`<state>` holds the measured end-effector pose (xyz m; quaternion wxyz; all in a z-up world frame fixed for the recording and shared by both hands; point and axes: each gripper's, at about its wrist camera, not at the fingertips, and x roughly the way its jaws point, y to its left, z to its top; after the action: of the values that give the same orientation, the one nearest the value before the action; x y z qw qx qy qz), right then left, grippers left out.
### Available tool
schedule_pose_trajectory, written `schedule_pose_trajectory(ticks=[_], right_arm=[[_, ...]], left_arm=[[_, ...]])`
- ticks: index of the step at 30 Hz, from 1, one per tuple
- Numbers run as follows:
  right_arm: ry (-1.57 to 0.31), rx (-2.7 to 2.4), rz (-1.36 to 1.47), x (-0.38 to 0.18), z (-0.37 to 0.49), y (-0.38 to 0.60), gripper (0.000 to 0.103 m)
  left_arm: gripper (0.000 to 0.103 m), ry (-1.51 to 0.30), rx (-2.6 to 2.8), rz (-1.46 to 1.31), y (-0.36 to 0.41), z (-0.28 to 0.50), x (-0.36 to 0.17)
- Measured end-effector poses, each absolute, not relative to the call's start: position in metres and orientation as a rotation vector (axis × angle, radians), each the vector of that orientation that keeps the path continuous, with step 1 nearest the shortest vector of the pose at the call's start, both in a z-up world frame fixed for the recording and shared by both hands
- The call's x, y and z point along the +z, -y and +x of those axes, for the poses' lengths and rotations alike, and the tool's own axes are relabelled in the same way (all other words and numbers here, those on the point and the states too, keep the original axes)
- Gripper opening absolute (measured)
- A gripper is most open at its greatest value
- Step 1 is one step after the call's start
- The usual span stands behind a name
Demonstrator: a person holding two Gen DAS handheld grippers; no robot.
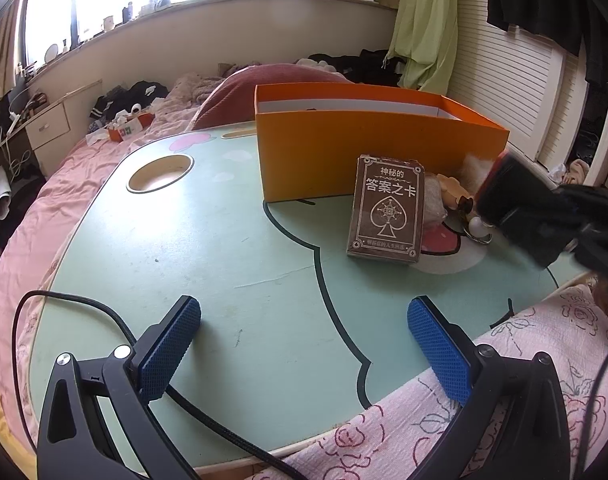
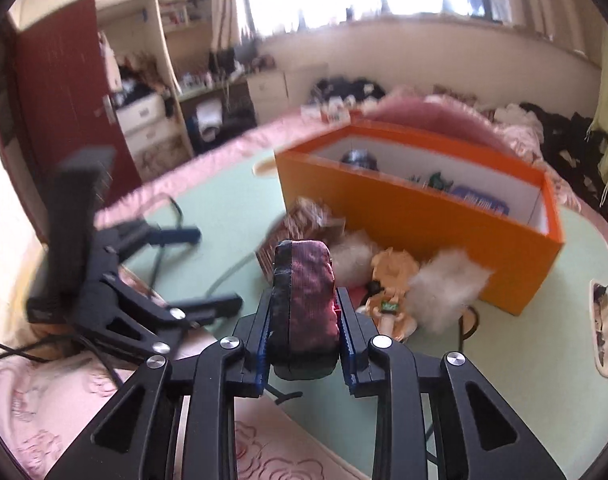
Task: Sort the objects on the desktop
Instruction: 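Grasp the dark red pouch with the right gripper and lift it, then carry the dark red pouch over the box and open the right gripper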
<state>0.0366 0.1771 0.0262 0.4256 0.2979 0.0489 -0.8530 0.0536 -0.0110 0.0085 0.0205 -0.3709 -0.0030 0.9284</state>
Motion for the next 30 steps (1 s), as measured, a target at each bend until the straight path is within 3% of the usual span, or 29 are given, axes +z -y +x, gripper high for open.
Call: schedule_pose_trajectory(ticks=[9,14,15,21,30], right_arm=[[-0.065,-2.337,0.777,0.035,0.026,-0.204,0.027],[-0.058,-2.349,0.781,0.034,0.026,-0.207,0.027],[-0.055,-2.35,0.781,0.034,0.025,-0.207,0.027],[-0.018,-2.396,0.772,0.04,0.019,-0.224,0.027],[0.066,-2.479,0.78,0.086,-0.04,-0.219,0.027]], left_arm=[[0.1,-0.052,2.791,-1.035,-0.014,0.029,0.044],[0.058,-0.023,2.667,-1.185,-0.02,-0.002,0.026],[0.042,-0.003,2.641,-1.205,-0.019,-0.004,0.021],[0.042,0.126,2.699,-1.061,0.003,0.021,0.044],[0.042,0.059,2.757,-0.976,-0.013,-0.03,0.099]])
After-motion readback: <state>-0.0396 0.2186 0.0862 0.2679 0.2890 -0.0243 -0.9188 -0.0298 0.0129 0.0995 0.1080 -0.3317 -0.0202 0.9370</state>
